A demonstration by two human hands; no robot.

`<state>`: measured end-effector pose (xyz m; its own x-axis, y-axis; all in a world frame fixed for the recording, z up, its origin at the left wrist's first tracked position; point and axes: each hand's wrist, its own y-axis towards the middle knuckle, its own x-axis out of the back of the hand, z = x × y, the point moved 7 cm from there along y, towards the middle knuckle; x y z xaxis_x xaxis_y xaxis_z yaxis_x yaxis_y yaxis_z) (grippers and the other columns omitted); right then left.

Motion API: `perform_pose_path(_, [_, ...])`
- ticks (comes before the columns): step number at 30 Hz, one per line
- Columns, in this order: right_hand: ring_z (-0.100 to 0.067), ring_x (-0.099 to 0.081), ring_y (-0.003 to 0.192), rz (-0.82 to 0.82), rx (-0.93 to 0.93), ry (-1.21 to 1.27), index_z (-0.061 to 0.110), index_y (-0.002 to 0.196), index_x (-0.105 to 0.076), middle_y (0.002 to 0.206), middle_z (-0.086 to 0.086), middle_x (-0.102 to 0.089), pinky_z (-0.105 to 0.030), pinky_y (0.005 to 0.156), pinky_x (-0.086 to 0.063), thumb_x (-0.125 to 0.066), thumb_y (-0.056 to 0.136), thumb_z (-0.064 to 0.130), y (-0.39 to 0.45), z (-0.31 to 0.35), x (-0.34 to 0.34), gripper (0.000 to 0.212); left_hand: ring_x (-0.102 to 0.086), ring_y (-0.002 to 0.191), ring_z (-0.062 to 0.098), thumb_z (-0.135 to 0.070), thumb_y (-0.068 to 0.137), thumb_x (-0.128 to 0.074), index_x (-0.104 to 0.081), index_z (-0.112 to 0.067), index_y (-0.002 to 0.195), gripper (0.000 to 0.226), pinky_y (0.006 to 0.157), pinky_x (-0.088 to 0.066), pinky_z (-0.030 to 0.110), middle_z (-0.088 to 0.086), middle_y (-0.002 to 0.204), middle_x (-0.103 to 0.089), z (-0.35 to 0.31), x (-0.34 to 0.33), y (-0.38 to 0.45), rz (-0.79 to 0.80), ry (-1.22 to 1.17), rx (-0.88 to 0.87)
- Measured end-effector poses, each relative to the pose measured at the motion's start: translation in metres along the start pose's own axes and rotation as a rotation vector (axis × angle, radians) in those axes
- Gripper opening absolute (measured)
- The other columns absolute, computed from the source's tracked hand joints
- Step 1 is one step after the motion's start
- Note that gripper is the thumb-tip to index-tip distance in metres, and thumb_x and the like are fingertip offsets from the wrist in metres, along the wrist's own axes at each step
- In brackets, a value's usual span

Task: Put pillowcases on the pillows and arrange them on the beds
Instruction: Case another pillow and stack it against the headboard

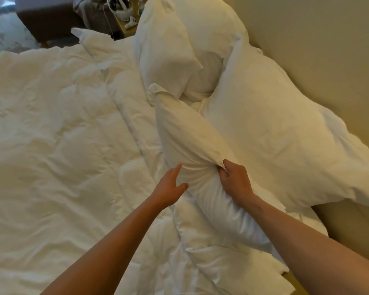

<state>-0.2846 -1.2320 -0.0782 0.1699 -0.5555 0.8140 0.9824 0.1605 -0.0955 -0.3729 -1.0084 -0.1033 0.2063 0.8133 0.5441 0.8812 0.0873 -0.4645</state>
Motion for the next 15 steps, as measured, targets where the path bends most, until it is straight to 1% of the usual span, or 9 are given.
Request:
perform_pose_path(3, [-0.013,-0.047,0.054,-0.055,0.044,0.175,0.017,0.066,-0.049,0.056,0.007,-0.051,-0.031,0.053,-0.029,-0.062,0.099,0.017,0.011,0.020,0.026,0.036,-0.043,0.144,0.024,-0.047,0.093,-0.066,-0.007,-0.040,0.162,0.091,0.116,-0.041,0.044,0.000,0.165,-0.031,-0.018,0.014,-0.005,-0.048,-0.066,-0.009])
perform_pose_path(5, [-0.007,-0.043,0.053,-0.123,0.065,0.259,0.024,0.062,-0.040,0.053,0.009,-0.043,-0.026,0.050,-0.029,-0.063,0.099,0.021,0.024,0.034,0.048,0.044,-0.042,0.145,0.023,-0.050,0.092,-0.068,-0.008,-0.042,0.161,0.092,0.116,-0.041,0.046,-0.001,0.166,-0.030,-0.037,0.025,-0.002,-0.075,-0.078,-0.036])
perform_pose_path(7, [-0.006,-0.041,0.054,-0.179,0.048,0.311,0.023,0.062,-0.037,0.052,0.008,-0.039,-0.032,0.051,-0.031,-0.063,0.099,0.027,0.041,0.038,0.069,0.045,-0.042,0.145,0.023,-0.052,0.090,-0.068,-0.009,-0.044,0.160,0.092,0.117,-0.040,0.048,-0.002,0.166,-0.028,-0.056,0.032,0.002,-0.078,-0.089,-0.048])
perform_pose_path(9, [-0.011,-0.047,0.056,-0.199,0.030,0.305,0.021,0.065,-0.044,0.055,0.008,-0.045,-0.033,0.054,-0.034,-0.061,0.098,0.034,0.060,0.036,0.087,0.040,-0.040,0.146,0.023,-0.054,0.090,-0.068,-0.011,-0.045,0.160,0.091,0.118,-0.039,0.047,-0.003,0.167,-0.027,-0.074,0.032,0.009,-0.072,-0.087,-0.062])
perform_pose_path(11, [-0.023,-0.061,0.069,-0.176,0.025,0.176,0.021,0.079,-0.056,0.072,0.002,-0.061,-0.036,0.059,-0.040,-0.057,0.100,0.037,0.082,0.030,0.096,0.026,-0.033,0.150,0.022,-0.054,0.091,-0.067,-0.013,-0.042,0.161,0.089,0.122,-0.033,0.047,-0.003,0.168,-0.024,-0.088,0.025,0.019,-0.060,-0.053,-0.068])
perform_pose_path(12, [-0.030,-0.065,0.081,-0.148,0.011,0.062,0.022,0.094,-0.061,0.089,-0.003,-0.067,-0.037,0.063,-0.043,-0.055,0.101,0.037,0.092,0.024,0.095,0.018,-0.031,0.151,0.023,-0.054,0.091,-0.066,-0.014,-0.039,0.161,0.089,0.122,-0.032,0.047,-0.002,0.169,-0.023,-0.091,0.019,0.025,-0.048,-0.042,-0.052])
perform_pose_path(13, [-0.034,-0.065,0.093,-0.101,-0.016,-0.039,0.021,0.114,-0.061,0.107,-0.007,-0.066,-0.039,0.069,-0.046,-0.054,0.101,0.037,0.101,0.017,0.091,0.021,-0.030,0.152,0.023,-0.054,0.091,-0.066,-0.015,-0.037,0.162,0.088,0.123,-0.031,0.047,-0.001,0.169,-0.023,-0.090,0.011,0.030,-0.032,-0.036,-0.024])
perform_pose_path(14, [-0.036,-0.064,0.104,-0.046,-0.041,-0.106,0.020,0.132,-0.054,0.122,-0.010,-0.061,-0.041,0.076,-0.048,-0.054,0.102,0.037,0.106,0.007,0.083,0.034,-0.029,0.152,0.024,-0.054,0.091,-0.066,-0.015,-0.036,0.162,0.089,0.123,-0.029,0.046,0.000,0.169,-0.022,-0.088,0.003,0.036,-0.014,-0.032,0.012])
perform_pose_path(15, [-0.038,-0.061,0.112,-0.002,-0.067,-0.135,0.019,0.143,-0.046,0.131,-0.012,-0.056,-0.044,0.082,-0.049,-0.056,0.101,0.040,0.108,-0.002,0.074,0.048,-0.027,0.153,0.025,-0.054,0.091,-0.066,-0.014,-0.034,0.162,0.091,0.124,-0.028,0.045,0.002,0.169,-0.021,-0.083,-0.006,0.040,0.000,-0.028,0.053])
